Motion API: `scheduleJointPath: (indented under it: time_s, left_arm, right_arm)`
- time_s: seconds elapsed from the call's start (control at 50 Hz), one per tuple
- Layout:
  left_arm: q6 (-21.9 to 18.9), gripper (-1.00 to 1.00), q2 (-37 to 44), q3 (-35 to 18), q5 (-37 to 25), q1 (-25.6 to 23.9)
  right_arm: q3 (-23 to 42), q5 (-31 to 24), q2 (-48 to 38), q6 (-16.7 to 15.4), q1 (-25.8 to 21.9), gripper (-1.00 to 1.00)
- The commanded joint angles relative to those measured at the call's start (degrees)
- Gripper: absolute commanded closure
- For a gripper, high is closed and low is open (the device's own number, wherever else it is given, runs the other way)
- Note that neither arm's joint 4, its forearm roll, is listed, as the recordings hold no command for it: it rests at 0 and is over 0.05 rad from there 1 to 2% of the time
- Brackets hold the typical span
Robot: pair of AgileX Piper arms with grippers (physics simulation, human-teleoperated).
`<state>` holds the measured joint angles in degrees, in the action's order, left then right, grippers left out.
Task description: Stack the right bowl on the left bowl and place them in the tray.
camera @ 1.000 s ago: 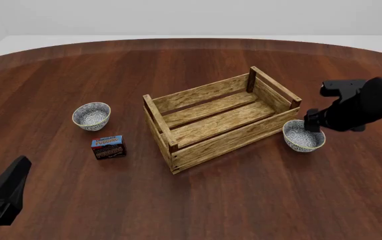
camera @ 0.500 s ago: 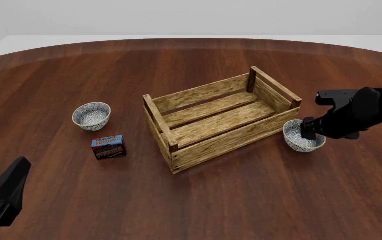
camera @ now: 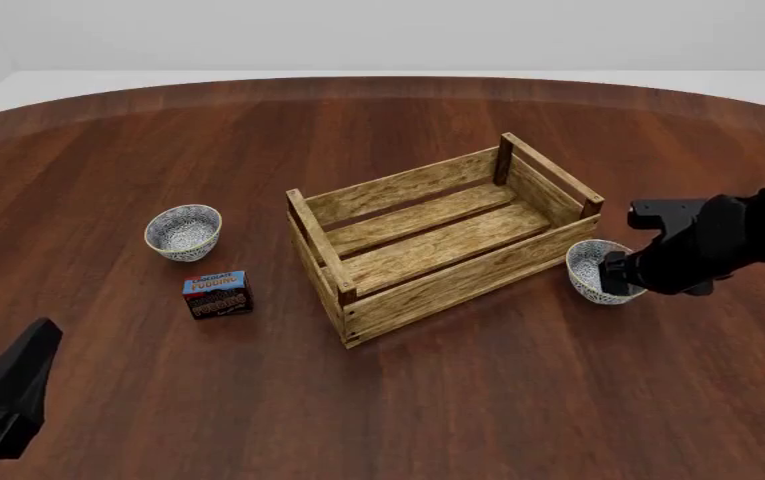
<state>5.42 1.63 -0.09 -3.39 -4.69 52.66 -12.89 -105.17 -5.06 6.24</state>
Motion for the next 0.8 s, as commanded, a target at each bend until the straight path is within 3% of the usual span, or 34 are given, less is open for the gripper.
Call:
scheduleJointPath:
  time_s: [0.02, 0.14, 0.16, 0.74, 0.76, 0.8]
  left_arm:
    - [-0.98, -1.00, -1.34, 0.09, -1.13, -0.19]
    - [-1.00, -1.00, -1.44, 0.09, -1.21, -0.29]
    - [-1.00, -1.00, -1.43, 0.09, -1.22, -0.27]
    - [-0.89, -1.00, -1.50, 0.09, -1.04, -0.44]
    - [-0.63, -1.00, 7.48, 0.09, 8.31, -0.34]
    - [-0.72, -1.00, 11.73, 0.09, 12.70, -0.25]
  right_arm:
    - [-3.55, 3.76, 2.06, -0.09, 0.99, -1.00]
    - [-3.65, 3.93, 2.24, -0.92, 1.95, -1.00]
    - [-4.08, 3.75, 2.94, -1.44, 1.77, 1.00]
    - [-4.91, 0.61, 10.01, -2.15, 2.14, 1.00]
    - [-5.16, 0.30, 10.99, -2.41, 2.26, 1.00]
    - [-5.52, -0.09, 12.01, -2.25, 1.95, 1.00]
